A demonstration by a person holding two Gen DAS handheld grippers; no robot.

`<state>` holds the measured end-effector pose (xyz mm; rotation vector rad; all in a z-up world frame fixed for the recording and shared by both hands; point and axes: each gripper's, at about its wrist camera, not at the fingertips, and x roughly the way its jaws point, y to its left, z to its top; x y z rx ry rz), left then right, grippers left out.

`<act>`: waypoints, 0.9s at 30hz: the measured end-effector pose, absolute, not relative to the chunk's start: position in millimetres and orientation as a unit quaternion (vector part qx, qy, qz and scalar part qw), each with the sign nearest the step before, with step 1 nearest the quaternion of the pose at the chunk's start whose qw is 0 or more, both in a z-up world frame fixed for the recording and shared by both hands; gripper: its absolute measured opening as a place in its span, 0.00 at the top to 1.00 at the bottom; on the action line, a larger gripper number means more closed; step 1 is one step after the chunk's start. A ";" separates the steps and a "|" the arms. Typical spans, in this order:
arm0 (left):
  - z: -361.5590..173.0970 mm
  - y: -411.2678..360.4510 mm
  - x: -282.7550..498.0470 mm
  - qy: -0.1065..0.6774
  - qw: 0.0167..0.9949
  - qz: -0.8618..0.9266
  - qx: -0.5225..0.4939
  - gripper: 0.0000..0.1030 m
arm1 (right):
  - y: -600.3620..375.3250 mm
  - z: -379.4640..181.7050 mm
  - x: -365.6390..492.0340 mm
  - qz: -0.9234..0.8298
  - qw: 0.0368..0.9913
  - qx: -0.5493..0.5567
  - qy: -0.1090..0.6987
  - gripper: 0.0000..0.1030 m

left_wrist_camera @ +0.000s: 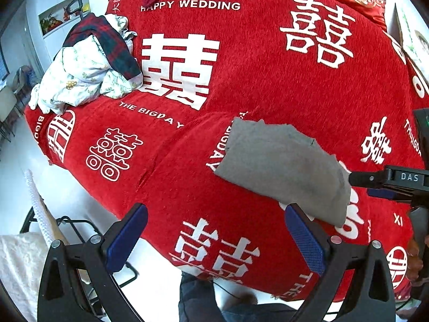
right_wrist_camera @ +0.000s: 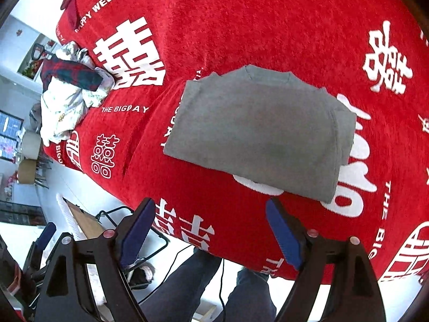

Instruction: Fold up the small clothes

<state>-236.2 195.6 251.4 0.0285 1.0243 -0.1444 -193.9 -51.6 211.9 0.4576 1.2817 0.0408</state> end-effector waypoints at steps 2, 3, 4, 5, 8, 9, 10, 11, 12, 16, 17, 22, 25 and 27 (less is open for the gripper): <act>250.7 196.7 -238.1 0.493 0.867 -0.063 0.017 0.01 | -56.2 211.0 -201.5 0.015 0.777 0.223 0.589 0.16; 249.4 197.7 -238.5 0.498 0.865 -0.062 0.015 0.01 | -58.8 210.2 -205.1 0.014 0.777 0.229 0.587 0.16; 247.8 197.7 -237.8 0.504 0.861 -0.065 0.012 0.01 | -61.8 209.7 -209.8 0.012 0.776 0.236 0.585 0.16; 245.5 197.6 -237.7 0.513 0.856 -0.073 0.006 0.01 | -65.2 209.0 -215.4 0.008 0.776 0.241 0.583 0.16; 238.8 193.8 -234.2 0.529 0.845 -0.072 0.013 0.01 | -76.7 204.7 -231.0 -0.009 0.774 0.245 0.584 0.16; 235.1 190.6 -230.3 0.537 0.840 -0.080 0.021 0.01 | -80.3 202.6 -235.8 -0.017 0.773 0.246 0.584 0.16; 231.5 188.6 -226.6 0.544 0.834 -0.088 0.027 0.01 | -85.1 199.7 -242.0 -0.031 0.773 0.246 0.585 0.16; 226.4 185.7 -219.6 0.554 0.825 -0.100 0.033 0.01 | -88.4 197.5 -245.1 -0.040 0.772 0.246 0.585 0.16; 222.9 184.4 -213.7 0.562 0.819 -0.109 0.035 0.01 | -92.2 194.3 -248.9 -0.053 0.770 0.249 0.585 0.16; 206.5 183.4 -177.4 0.585 0.798 -0.137 0.047 0.01 | -103.2 176.9 -249.6 -0.098 0.758 0.270 0.586 0.16; 202.6 184.9 -164.3 0.591 0.793 -0.140 0.054 0.01 | -103.7 170.5 -247.1 -0.112 0.751 0.280 0.587 0.16; 189.6 192.8 -103.3 0.605 0.777 -0.152 0.084 0.01 | -89.7 146.8 -220.3 -0.145 0.720 0.336 0.590 0.16; 179.3 193.8 -69.1 0.608 0.770 -0.162 0.109 0.01 | -74.6 138.7 -199.1 -0.153 0.710 0.358 0.587 0.16; 171.6 192.1 -50.2 0.610 0.764 -0.171 0.120 0.01 | -63.6 133.8 -184.4 -0.157 0.704 0.367 0.588 0.16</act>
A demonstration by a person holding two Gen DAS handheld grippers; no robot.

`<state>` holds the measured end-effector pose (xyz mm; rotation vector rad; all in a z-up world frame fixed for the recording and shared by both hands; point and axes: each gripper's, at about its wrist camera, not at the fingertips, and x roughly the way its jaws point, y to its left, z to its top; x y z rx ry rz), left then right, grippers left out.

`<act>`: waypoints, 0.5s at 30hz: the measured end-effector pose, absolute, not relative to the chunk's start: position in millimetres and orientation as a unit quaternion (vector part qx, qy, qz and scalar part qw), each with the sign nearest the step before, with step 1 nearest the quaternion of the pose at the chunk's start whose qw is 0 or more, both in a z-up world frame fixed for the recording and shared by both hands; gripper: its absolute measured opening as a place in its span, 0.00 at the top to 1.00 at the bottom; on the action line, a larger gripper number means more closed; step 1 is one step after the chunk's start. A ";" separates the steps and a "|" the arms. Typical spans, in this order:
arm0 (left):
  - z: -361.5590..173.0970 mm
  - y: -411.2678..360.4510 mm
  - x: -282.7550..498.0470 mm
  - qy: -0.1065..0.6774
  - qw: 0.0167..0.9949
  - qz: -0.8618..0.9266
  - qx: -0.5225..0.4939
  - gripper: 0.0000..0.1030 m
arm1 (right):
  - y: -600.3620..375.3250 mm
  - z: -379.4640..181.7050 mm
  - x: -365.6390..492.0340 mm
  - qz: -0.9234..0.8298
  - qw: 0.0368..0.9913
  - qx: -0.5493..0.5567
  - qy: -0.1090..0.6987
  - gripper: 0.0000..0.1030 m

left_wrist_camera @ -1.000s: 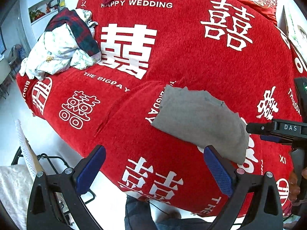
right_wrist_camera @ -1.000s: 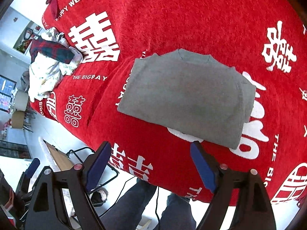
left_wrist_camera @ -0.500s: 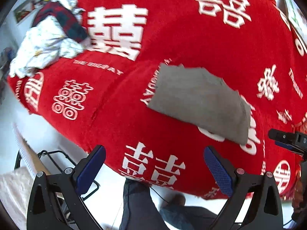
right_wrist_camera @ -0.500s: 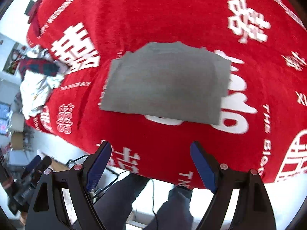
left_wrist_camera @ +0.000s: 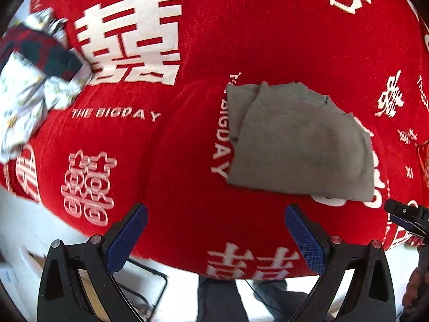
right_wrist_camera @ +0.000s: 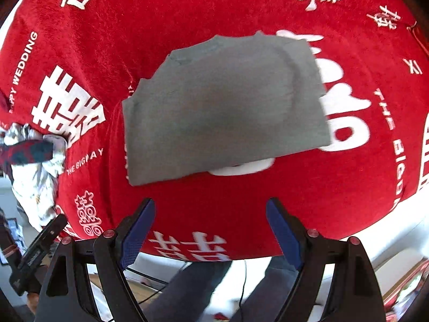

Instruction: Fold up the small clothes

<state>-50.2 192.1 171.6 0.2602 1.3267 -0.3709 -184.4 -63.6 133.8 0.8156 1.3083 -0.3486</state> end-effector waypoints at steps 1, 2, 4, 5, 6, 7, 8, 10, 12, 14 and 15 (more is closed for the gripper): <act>166.2 190.8 -39.8 0.614 0.759 -0.177 0.124 0.01 | -60.0 132.4 -179.1 -0.159 0.702 0.367 0.589 0.16; 162.4 189.6 -33.9 0.616 0.756 -0.181 0.126 0.01 | -54.9 130.5 -172.4 -0.162 0.700 0.367 0.591 0.16; 151.4 187.1 -19.9 0.623 0.748 -0.189 0.129 0.01 | -49.1 127.2 -163.7 -0.165 0.698 0.365 0.594 0.16; 143.3 185.0 -12.9 0.626 0.744 -0.197 0.128 0.01 | -45.9 124.7 -158.7 -0.167 0.697 0.362 0.595 0.16; 135.9 183.4 -8.4 0.628 0.741 -0.202 0.129 0.01 | -43.5 121.3 -154.9 -0.170 0.696 0.360 0.598 0.16; 127.6 181.4 -4.5 0.631 0.736 -0.204 0.133 0.01 | -41.2 116.2 -151.1 -0.173 0.693 0.357 0.602 0.16; 121.9 179.1 -0.5 0.634 0.733 -0.205 0.137 0.01 | -39.5 110.8 -147.9 -0.174 0.689 0.358 0.605 0.16; 104.7 174.7 6.2 0.642 0.725 -0.206 0.143 0.01 | -38.3 103.0 -143.1 -0.176 0.683 0.359 0.611 0.16; 91.6 171.0 10.3 0.646 0.721 -0.207 0.141 0.01 | -39.1 96.0 -138.3 -0.173 0.685 0.357 0.611 0.16; 77.1 167.5 12.5 0.649 0.719 -0.207 0.139 0.01 | -39.5 84.5 -132.3 -0.169 0.688 0.345 0.616 0.16; 68.6 165.3 13.6 0.652 0.717 -0.204 0.140 0.01 | -39.9 75.8 -128.7 -0.166 0.686 0.341 0.621 0.16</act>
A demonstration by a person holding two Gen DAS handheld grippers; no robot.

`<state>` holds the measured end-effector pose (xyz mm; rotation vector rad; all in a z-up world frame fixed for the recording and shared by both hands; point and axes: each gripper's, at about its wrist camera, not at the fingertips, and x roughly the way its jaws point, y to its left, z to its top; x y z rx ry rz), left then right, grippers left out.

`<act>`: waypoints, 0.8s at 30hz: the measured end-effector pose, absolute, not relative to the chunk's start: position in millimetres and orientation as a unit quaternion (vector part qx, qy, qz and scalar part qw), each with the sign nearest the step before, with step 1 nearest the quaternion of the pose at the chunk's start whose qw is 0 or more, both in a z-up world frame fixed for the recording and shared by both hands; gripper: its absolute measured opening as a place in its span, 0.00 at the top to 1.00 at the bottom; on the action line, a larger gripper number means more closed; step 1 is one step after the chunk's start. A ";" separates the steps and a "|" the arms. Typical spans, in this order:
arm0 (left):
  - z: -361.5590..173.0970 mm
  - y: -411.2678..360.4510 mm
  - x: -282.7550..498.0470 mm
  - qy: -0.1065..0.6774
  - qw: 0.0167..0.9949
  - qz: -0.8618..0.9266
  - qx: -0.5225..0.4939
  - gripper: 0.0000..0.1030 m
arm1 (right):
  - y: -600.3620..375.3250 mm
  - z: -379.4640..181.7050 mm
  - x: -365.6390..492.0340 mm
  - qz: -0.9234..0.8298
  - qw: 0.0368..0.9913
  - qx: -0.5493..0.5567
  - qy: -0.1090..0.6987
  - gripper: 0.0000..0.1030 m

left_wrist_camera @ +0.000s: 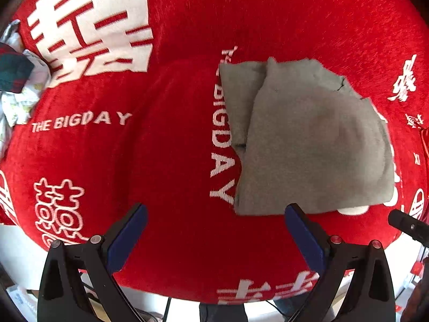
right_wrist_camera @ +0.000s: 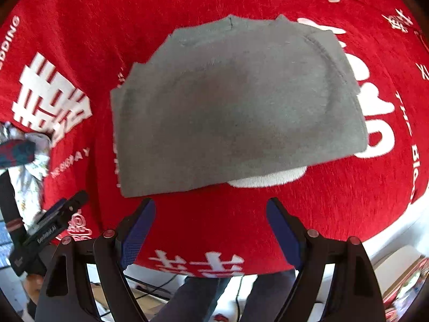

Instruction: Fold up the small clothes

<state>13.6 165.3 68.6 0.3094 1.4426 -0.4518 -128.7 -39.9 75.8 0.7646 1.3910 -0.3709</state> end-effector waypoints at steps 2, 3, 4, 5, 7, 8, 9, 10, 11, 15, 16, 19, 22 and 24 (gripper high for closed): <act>55.5 161.5 15.4 0.655 0.716 -0.200 0.138 0.01 | -40.3 61.6 -120.9 -0.154 0.686 0.341 0.625 0.16; 49.8 159.9 15.9 0.653 0.718 -0.195 0.138 0.01 | -40.2 54.8 -115.8 -0.149 0.689 0.334 0.626 0.16; 44.1 158.6 16.5 0.654 0.719 -0.189 0.139 0.01 | -40.2 51.2 -112.1 -0.148 0.694 0.326 0.625 0.16; 40.1 158.0 17.0 0.655 0.719 -0.186 0.137 0.01 | -40.6 48.1 -107.0 -0.149 0.702 0.315 0.621 0.16; 33.6 157.9 18.1 0.657 0.719 -0.185 0.131 0.01 | -42.7 45.3 -97.9 -0.150 0.716 0.303 0.611 0.16; 29.9 157.1 18.4 0.656 0.719 -0.186 0.134 0.01 | -44.6 45.0 -92.5 -0.151 0.722 0.301 0.604 0.16; 27.8 156.7 18.7 0.654 0.720 -0.185 0.138 0.01 | -46.7 46.0 -87.0 -0.151 0.729 0.301 0.596 0.16; 26.2 156.0 18.4 0.652 0.721 -0.185 0.142 0.01 | -48.6 48.3 -80.7 -0.148 0.737 0.302 0.586 0.16; 24.3 155.4 18.6 0.651 0.722 -0.185 0.145 0.01 | -50.0 50.6 -74.5 -0.144 0.743 0.305 0.578 0.16; 23.9 157.1 21.7 0.645 0.730 -0.178 0.140 0.01 | -52.3 50.6 -39.2 -0.107 0.753 0.345 0.550 0.16; 24.2 157.9 23.1 0.643 0.733 -0.175 0.138 0.01 | -51.0 48.3 -27.6 -0.099 0.754 0.352 0.546 0.16; 24.6 161.6 29.9 0.636 0.742 -0.164 0.138 0.01 | -40.0 40.8 8.6 -0.086 0.763 0.356 0.532 0.16; 22.3 166.3 39.4 0.634 0.744 -0.161 0.136 0.01 | -25.2 29.9 39.3 -0.074 0.771 0.348 0.528 0.16; 19.3 169.2 43.6 0.635 0.743 -0.159 0.139 0.01 | -14.3 20.8 59.1 -0.067 0.773 0.342 0.531 0.21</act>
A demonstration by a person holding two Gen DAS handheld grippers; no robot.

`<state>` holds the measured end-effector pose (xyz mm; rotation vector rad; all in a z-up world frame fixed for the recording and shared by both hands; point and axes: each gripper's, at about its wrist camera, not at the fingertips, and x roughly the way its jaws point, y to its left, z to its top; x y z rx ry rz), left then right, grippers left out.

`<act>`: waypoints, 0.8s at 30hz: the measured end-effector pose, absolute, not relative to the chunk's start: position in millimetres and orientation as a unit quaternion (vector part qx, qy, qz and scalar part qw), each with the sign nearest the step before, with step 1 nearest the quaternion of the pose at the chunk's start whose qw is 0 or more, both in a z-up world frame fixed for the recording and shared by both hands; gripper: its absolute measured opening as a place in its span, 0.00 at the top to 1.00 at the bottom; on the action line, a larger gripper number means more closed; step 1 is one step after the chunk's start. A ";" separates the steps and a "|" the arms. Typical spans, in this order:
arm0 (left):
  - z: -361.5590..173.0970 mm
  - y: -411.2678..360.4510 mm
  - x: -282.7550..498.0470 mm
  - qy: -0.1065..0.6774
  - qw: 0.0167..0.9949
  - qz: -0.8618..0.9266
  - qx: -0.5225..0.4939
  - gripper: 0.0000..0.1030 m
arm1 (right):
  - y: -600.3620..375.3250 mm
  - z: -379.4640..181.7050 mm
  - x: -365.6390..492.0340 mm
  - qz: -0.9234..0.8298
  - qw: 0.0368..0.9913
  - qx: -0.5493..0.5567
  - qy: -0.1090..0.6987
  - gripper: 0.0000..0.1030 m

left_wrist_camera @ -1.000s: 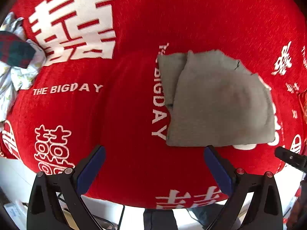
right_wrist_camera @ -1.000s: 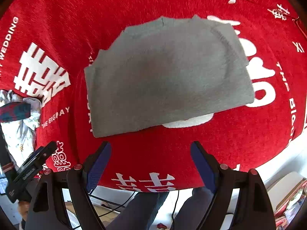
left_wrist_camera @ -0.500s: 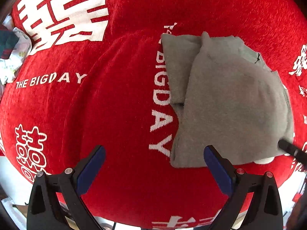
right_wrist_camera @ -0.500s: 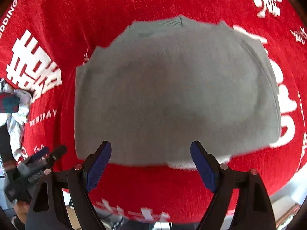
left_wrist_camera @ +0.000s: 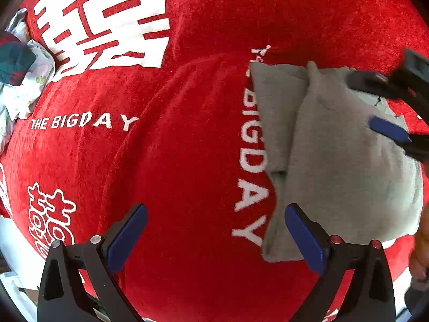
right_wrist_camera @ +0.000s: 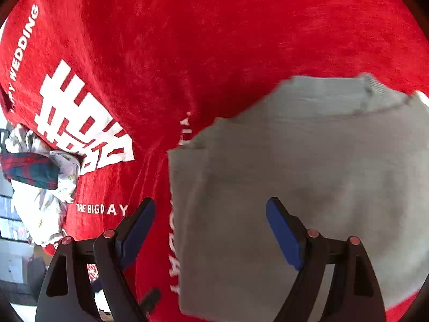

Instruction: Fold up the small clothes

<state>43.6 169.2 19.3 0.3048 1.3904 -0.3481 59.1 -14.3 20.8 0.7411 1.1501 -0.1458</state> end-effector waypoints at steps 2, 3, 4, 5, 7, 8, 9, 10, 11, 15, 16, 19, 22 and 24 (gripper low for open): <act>17.1 172.6 46.7 0.636 0.742 -0.158 0.143 0.01 | -6.5 10.4 73.6 -0.067 0.770 0.339 0.537 0.59; 16.8 175.2 48.1 0.636 0.741 -0.158 0.143 0.01 | -5.4 5.3 77.4 -0.068 0.767 0.340 0.540 0.95; 16.9 177.9 49.3 0.636 0.741 -0.158 0.143 0.01 | -5.9 0.3 80.1 -0.074 0.764 0.346 0.539 0.98; 16.7 179.6 50.1 0.636 0.741 -0.158 0.145 0.01 | -7.7 -3.7 80.9 -0.077 0.763 0.354 0.535 0.98; 15.9 184.2 51.8 0.635 0.741 -0.158 0.149 0.01 | -8.4 -12.6 83.4 -0.069 0.757 0.367 0.536 0.98; 14.3 187.0 52.8 0.635 0.741 -0.158 0.151 0.01 | -6.4 -17.5 85.4 -0.060 0.753 0.369 0.542 0.98; 12.5 188.9 53.6 0.637 0.739 -0.157 0.152 0.01 | -1.2 -24.3 89.1 -0.045 0.745 0.368 0.554 0.98; 10.5 190.7 54.2 0.639 0.738 -0.156 0.151 0.01 | 9.7 -35.2 93.3 -0.027 0.733 0.354 0.580 0.99; 7.2 192.7 55.1 0.643 0.736 -0.153 0.150 0.01 | 15.9 -39.7 94.6 -0.023 0.732 0.343 0.588 0.99; 2.4 195.5 56.5 0.650 0.732 -0.147 0.143 0.01 | 19.3 -32.0 87.3 -0.013 0.737 0.350 0.578 0.98; 1.8 194.9 56.5 0.650 0.731 -0.149 0.144 0.01 | 18.6 -29.2 84.6 -0.007 0.734 0.356 0.579 0.98; 0.4 191.6 56.2 0.649 0.729 -0.154 0.151 0.01 | 16.5 -15.7 73.8 0.002 0.739 0.347 0.577 0.98; -1.1 188.2 54.9 0.650 0.728 -0.158 0.147 0.01 | 10.8 -5.4 55.1 0.006 0.739 0.356 0.572 0.98; -2.1 185.8 54.1 0.651 0.727 -0.162 0.145 0.01 | 4.4 -2.5 37.9 0.004 0.731 0.381 0.567 0.98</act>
